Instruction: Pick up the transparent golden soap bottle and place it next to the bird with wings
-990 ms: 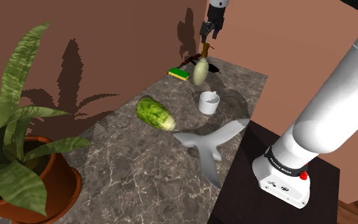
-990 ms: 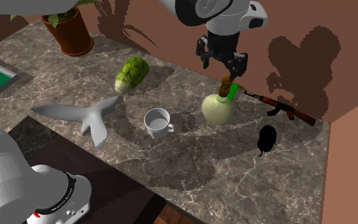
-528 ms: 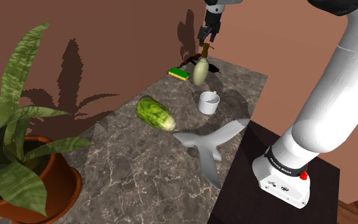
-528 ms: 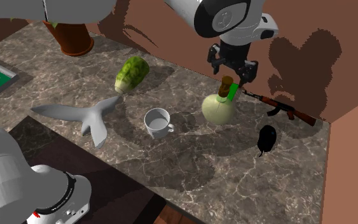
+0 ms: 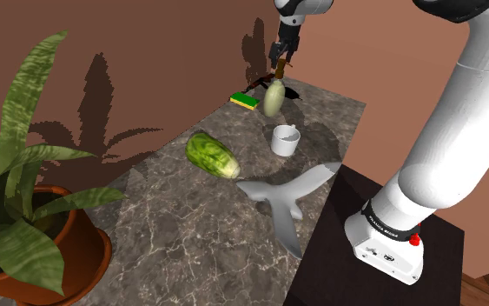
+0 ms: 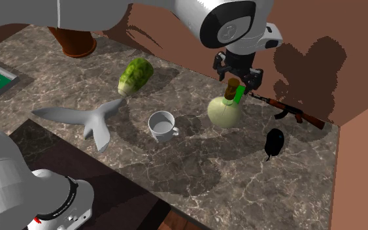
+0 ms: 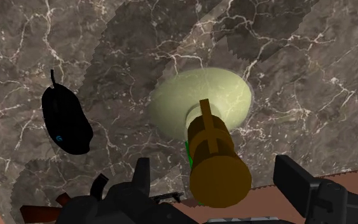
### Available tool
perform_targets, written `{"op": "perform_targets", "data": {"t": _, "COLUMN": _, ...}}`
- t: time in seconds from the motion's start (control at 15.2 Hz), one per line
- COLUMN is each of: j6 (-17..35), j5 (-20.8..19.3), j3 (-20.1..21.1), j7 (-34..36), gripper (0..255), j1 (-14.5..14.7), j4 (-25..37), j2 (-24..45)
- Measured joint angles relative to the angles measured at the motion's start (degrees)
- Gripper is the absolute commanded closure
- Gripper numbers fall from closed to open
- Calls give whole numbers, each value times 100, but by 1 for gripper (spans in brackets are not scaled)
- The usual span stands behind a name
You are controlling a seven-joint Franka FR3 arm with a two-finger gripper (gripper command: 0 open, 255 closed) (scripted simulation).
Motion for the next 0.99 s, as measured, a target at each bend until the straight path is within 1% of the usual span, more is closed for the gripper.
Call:
{"op": "perform_targets", "data": {"t": 0.13, "j6": 3, "j5": 0, "j3": 0, "j7": 0, "gripper": 0, "j1": 0, "j4": -2, "j2": 1}}
{"op": "perform_targets", "data": {"t": 0.2, "j6": 3, "j5": 0, "j3": 0, "j7": 0, "gripper": 255, "j1": 0, "j4": -2, "j2": 1}}
{"op": "perform_targets", "data": {"t": 0.86, "j6": 4, "j5": 1, "j3": 1, "j7": 0, "gripper": 255, "j1": 0, "j4": -2, "j2": 1}}
{"op": "perform_targets", "data": {"t": 0.99, "j6": -94, "j5": -5, "j3": -3, "j7": 0, "gripper": 255, "j1": -2, "j4": 77, "j2": -15}}
